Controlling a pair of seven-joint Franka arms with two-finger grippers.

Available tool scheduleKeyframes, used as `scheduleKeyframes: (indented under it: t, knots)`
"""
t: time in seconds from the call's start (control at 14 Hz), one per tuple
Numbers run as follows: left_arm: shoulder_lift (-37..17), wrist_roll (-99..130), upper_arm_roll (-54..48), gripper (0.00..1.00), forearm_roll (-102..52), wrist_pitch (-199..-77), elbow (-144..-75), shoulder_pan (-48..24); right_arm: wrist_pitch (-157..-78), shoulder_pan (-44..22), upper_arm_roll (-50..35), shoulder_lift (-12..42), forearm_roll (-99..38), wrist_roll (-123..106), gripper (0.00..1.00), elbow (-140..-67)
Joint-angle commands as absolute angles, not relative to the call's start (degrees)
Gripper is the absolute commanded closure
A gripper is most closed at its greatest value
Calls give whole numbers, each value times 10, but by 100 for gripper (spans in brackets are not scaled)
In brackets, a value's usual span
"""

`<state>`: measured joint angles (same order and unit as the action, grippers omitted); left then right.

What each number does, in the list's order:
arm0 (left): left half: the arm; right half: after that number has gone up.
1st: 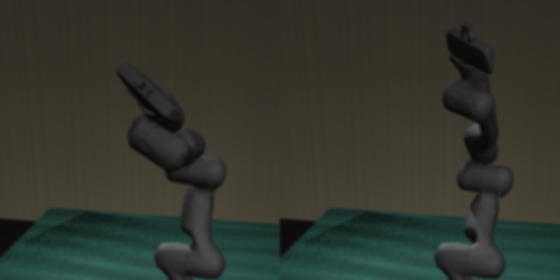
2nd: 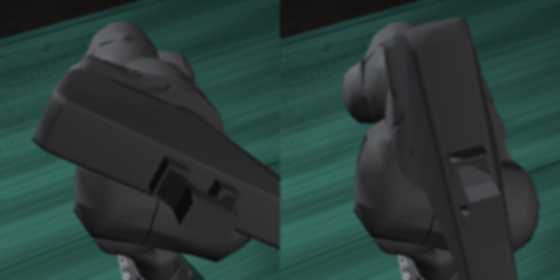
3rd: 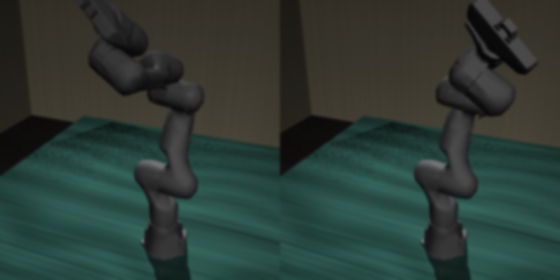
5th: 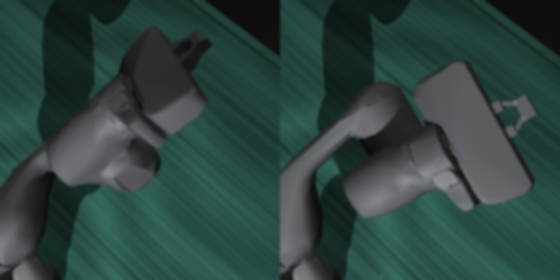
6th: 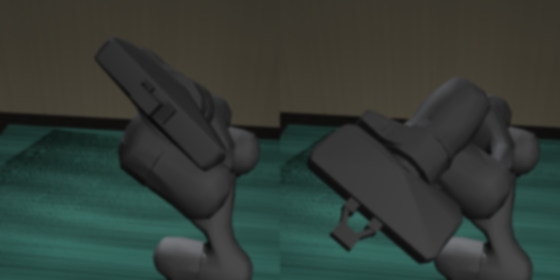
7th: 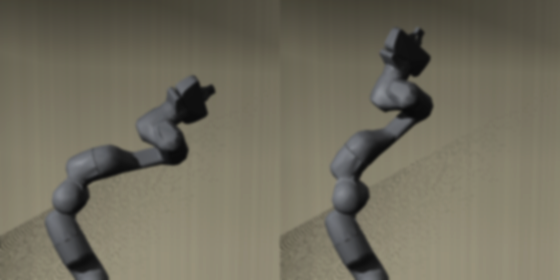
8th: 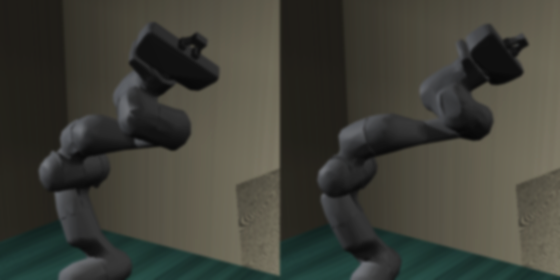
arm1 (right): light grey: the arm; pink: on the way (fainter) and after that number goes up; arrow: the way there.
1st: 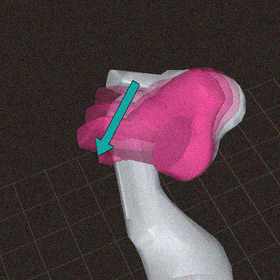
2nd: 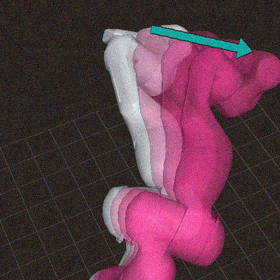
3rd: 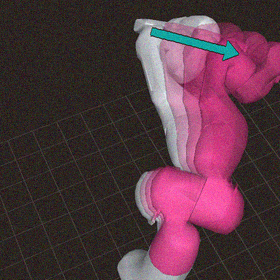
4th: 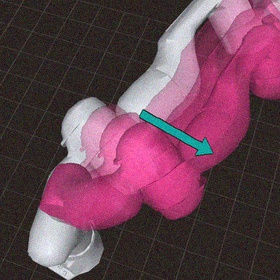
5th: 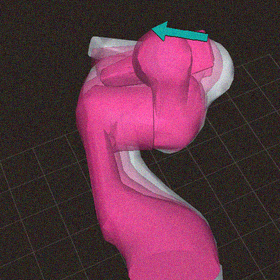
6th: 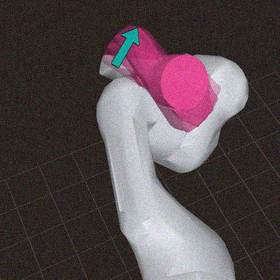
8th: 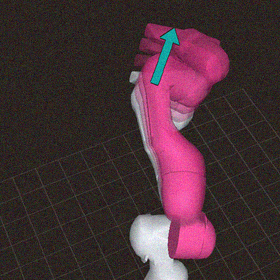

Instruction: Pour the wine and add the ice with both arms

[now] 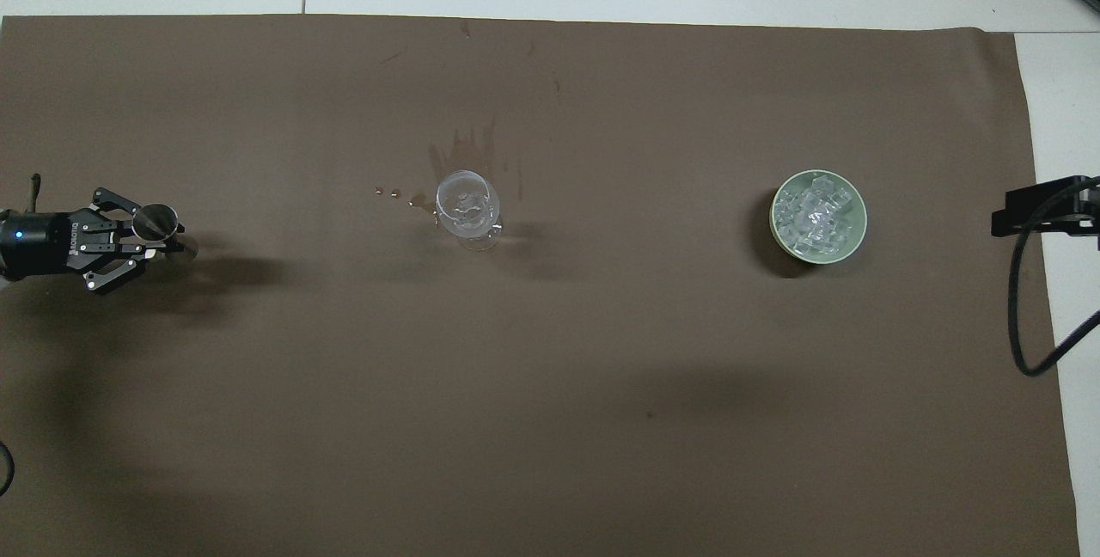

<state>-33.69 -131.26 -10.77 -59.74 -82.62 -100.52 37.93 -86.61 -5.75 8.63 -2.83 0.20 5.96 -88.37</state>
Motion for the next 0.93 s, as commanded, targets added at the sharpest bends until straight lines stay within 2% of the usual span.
scheduleKeyframes:
  t: [0.0, 0.29, 0.64, 0.86]
  knots:
    - [-393, -1359, -114, 100, -634, -798, -996, 409, -872, -54, 83, -35, -12, 54, 0, -891]
    - [-454, -1415, -114, 100, -681, -770, -992, 420, -890, -58, 83, -34, -13, 58, 0, -897]
    - [-453, -1417, -113, 100, -680, -762, -992, 431, -944, -58, 83, -31, -12, 48, 0, -950]
    - [-447, -1416, -113, 100, -676, -764, -991, 427, -1030, -61, 83, -22, -12, 16, 0, -1015]
